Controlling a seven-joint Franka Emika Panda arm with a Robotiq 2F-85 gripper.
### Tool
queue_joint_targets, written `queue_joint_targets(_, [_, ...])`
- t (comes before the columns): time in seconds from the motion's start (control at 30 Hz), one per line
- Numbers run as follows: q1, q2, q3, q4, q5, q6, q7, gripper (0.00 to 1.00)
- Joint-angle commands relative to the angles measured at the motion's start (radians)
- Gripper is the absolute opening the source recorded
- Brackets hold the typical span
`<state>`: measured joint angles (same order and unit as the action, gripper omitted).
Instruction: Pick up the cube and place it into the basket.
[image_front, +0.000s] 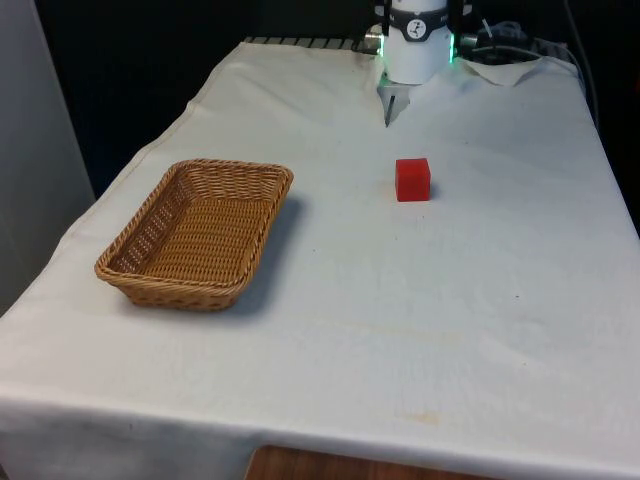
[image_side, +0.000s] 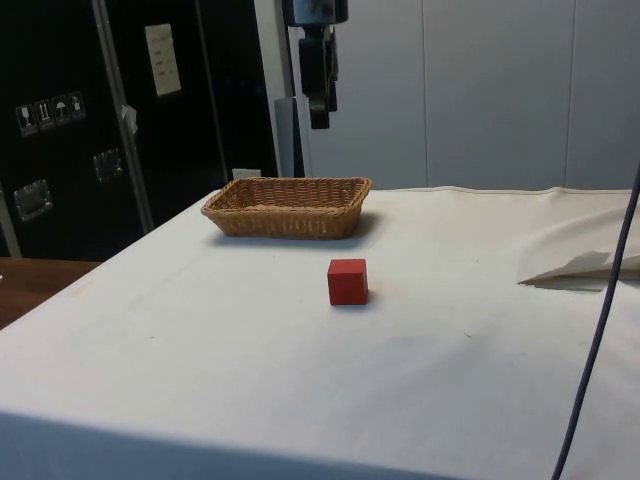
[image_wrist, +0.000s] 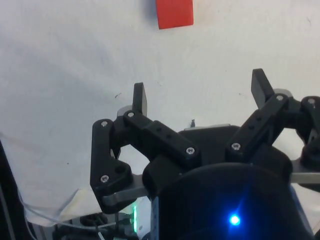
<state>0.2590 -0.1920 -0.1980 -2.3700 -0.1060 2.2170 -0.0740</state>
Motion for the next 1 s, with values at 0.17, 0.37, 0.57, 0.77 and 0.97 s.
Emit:
queue_joint_targets(0.17, [-0.001, -0.005, 0.0, -0.009, 0.0, 0.006, 0.001, 1.0])
queue_joint_targets(0.37, [-0.001, 0.002, 0.0, -0.013, 0.0, 0.004, -0.001, 1.0])
queue_joint_targets(0.57, [-0.001, 0.028, -0.002, -0.026, 0.012, 0.034, -0.008, 1.0])
queue_joint_targets(0.77, [-0.002, 0.048, -0.002, -0.034, 0.023, 0.054, -0.014, 1.0])
queue_joint_targets(0.97, [-0.003, 0.066, -0.001, -0.049, 0.03, 0.08, -0.019, 1.0])
